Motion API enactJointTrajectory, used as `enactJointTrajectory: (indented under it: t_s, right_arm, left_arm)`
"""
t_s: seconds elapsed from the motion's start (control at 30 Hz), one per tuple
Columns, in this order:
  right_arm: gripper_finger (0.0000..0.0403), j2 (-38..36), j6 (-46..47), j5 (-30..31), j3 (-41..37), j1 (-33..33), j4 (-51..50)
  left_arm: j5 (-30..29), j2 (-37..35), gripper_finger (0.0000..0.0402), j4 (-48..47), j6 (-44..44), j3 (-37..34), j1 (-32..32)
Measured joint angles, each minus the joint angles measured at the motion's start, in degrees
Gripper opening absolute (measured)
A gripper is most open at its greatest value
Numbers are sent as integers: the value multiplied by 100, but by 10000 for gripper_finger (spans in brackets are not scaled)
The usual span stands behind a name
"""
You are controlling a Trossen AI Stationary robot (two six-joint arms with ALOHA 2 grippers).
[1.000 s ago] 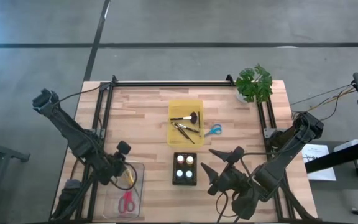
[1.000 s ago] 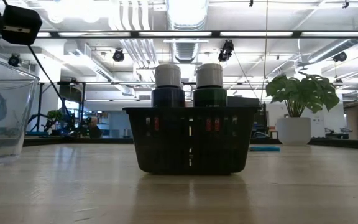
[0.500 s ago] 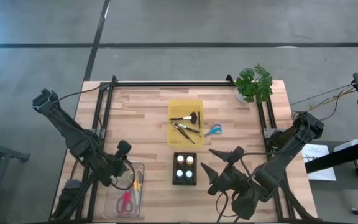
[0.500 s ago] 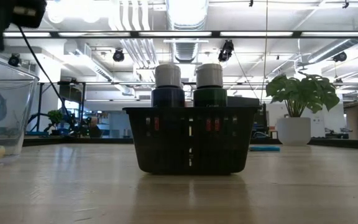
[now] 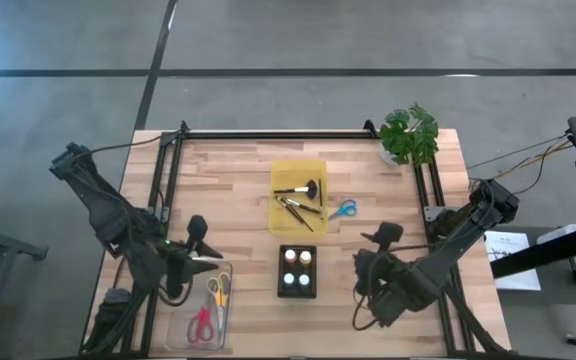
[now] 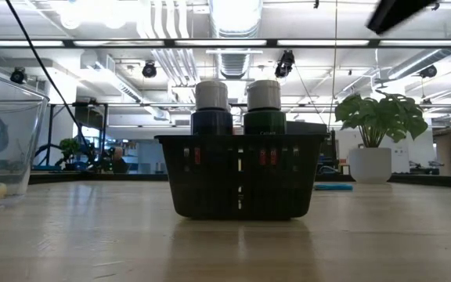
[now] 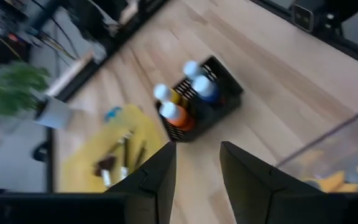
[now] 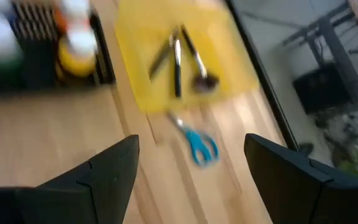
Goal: Pick & Place Paint Supplies
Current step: Put the blue scissors into the transparent bin
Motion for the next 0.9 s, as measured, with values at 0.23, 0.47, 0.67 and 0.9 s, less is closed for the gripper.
enactJointTrajectory:
  t_s: [0.23,0.47,0.67,0.9]
  right_arm:
    - [289,-221,-185,-869,-698,-488,-23]
    - [289,-932,-1323,-1409,-2036,-1691,1715]
    - [289,-1918,-2698,-2866,-3336,-3318,3863]
    - [289,-2203,-4016,-3999,-4106,-4289,4678]
  left_arm:
    - [-553,0,132,-11,395,211,51]
    - [-843,-17,132,-3,395,210,382]
    - [-843,-63,132,-12,395,209,727]
    - [-836,-63,132,-15,593,209,796]
